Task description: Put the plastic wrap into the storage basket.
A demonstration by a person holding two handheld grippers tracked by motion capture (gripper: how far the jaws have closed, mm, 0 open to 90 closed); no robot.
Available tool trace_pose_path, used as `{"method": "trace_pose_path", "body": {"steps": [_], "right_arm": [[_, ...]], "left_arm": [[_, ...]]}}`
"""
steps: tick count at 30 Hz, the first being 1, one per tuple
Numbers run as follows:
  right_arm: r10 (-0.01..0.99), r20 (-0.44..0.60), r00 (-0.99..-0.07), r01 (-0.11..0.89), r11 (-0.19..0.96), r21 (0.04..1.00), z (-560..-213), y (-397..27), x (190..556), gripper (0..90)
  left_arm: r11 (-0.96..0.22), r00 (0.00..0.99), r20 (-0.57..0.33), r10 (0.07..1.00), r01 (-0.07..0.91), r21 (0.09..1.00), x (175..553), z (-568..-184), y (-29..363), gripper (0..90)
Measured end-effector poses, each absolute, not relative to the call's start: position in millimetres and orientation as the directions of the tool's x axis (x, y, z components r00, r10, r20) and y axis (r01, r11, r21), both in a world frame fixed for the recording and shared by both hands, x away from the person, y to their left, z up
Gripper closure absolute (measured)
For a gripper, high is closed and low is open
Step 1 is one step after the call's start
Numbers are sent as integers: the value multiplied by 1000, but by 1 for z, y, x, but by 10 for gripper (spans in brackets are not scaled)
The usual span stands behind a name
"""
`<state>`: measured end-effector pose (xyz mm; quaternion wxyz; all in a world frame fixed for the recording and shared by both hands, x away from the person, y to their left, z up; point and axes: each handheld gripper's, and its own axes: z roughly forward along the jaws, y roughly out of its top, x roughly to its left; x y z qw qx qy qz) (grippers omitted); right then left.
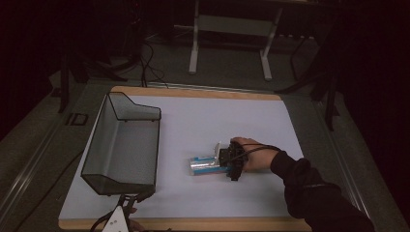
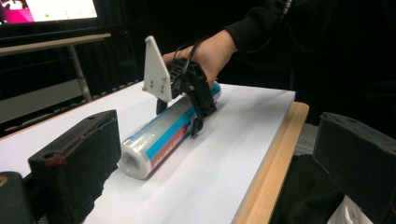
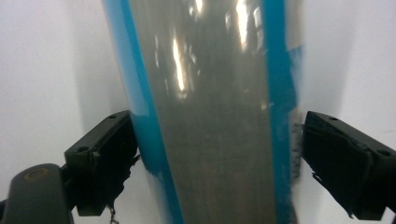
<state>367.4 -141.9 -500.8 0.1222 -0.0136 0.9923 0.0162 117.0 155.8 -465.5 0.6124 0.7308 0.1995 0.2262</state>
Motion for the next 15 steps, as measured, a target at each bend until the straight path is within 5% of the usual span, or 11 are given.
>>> {"method": "trace_pose_path", "body": {"steps": [12, 15], "right_arm": [[-99, -222, -970, -102, 995, 4, -506, -138, 369, 126], [-93, -197, -976, -98, 995, 15, -505, -140, 370, 201]], "left_arm": [[-174, 824, 87, 560, 14, 985, 117, -466, 155, 18], [-175, 825, 87, 559, 15, 984, 117, -466, 154, 18]]}}
